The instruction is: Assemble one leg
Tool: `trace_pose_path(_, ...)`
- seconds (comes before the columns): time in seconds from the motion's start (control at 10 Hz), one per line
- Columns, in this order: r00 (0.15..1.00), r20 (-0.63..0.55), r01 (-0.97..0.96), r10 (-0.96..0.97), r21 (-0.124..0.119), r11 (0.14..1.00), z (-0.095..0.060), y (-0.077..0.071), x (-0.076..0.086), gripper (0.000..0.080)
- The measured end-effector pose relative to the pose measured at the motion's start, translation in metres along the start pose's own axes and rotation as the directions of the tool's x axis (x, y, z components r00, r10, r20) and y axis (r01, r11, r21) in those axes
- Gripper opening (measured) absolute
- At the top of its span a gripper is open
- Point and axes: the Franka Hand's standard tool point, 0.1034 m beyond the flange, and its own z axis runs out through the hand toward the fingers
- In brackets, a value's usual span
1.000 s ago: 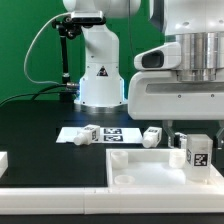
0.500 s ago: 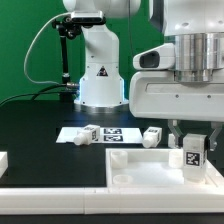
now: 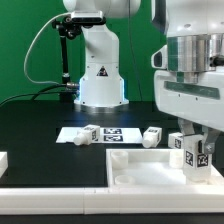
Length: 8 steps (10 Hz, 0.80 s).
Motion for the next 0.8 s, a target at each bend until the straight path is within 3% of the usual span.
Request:
trace_pose_path(0.2, 0.974, 0.012, -0.227, 0.227, 0.012, 0.974, 0.0004, -0.0002, -0.0004, 0.0285)
trace_pose_path(0.3, 0.971, 0.013, -0.237, 0.237, 0.012, 0.971, 0.0003, -0.0002, -0.0004, 0.0285)
trace_pose_path(0.4, 0.974, 0.013, -0.228, 0.228, 0.011, 0.974, 0.0007, 0.0000, -0.0005, 0.0336)
trace_pose_path(0.5, 0.976, 0.012, -0.216, 0.216, 0.010, 0.976, 0.0016, 0.0004, -0.0006, 0.0485)
trace_pose_path(0.6, 1.000, 0.007, -0.008, 0.008, 0.011, 1.000, 0.0023, 0.0005, 0.0009, 0.0485)
trace_pose_path(0.7, 0.979, 0.006, 0.205, -0.205, 0.014, 0.979, 0.0034, 0.0002, 0.0009, 0.0610)
trace_pose_path(0.8, 0.930, 0.000, 0.368, -0.368, 0.031, 0.929, 0.0041, -0.0013, -0.0051, 0.0610)
